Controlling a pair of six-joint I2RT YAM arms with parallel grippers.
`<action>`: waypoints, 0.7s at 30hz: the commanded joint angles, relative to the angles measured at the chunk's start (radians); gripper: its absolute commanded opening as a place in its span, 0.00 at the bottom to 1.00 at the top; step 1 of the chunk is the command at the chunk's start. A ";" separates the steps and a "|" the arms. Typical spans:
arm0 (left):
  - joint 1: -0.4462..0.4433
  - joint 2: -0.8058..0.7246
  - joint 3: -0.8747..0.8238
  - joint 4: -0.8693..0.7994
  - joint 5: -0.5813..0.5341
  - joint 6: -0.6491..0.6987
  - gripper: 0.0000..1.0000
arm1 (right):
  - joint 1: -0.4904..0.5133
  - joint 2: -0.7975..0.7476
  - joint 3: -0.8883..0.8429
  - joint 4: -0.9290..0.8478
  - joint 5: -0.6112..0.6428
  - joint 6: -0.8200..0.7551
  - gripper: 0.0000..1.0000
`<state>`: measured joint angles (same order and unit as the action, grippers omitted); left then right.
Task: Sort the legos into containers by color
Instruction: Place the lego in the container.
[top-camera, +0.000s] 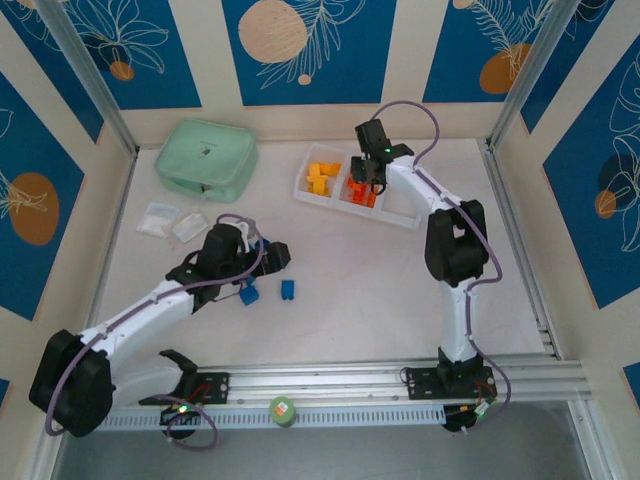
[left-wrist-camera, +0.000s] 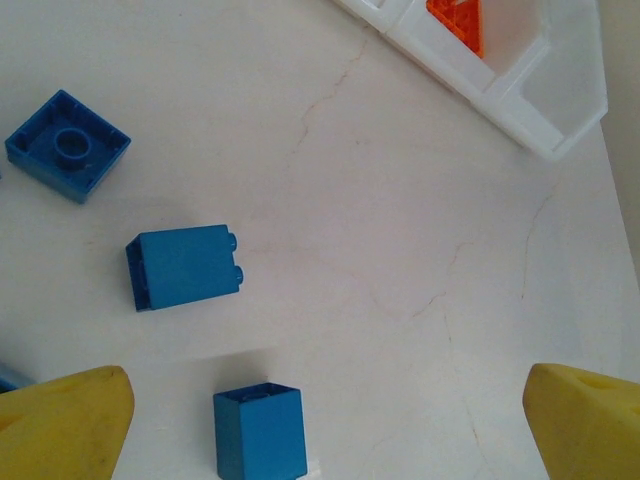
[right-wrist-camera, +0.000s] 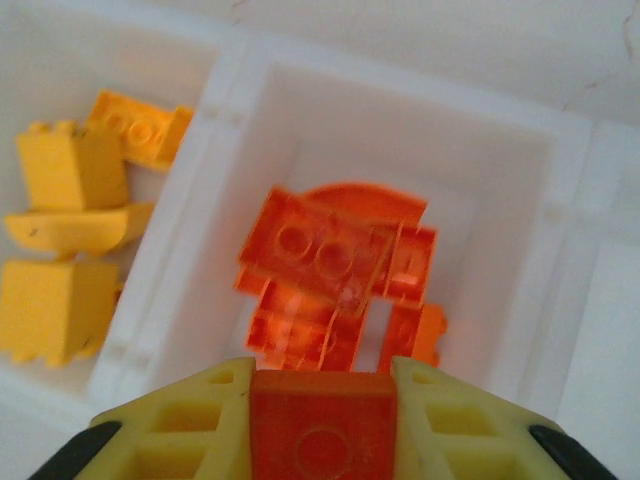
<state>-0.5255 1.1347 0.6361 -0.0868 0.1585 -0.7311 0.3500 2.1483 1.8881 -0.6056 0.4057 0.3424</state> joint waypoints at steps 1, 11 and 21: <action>0.015 0.031 0.049 0.042 0.031 0.021 0.99 | -0.008 0.063 0.094 -0.040 0.029 -0.033 0.39; 0.016 0.047 0.065 0.037 0.043 0.020 0.99 | 0.021 -0.003 0.059 -0.026 0.003 -0.041 0.63; 0.020 -0.102 -0.023 -0.030 0.003 -0.002 0.99 | 0.163 -0.190 -0.207 -0.006 -0.070 0.001 0.71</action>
<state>-0.5236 1.0851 0.6415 -0.0757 0.1810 -0.7280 0.4763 2.0148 1.7191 -0.6136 0.3916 0.3214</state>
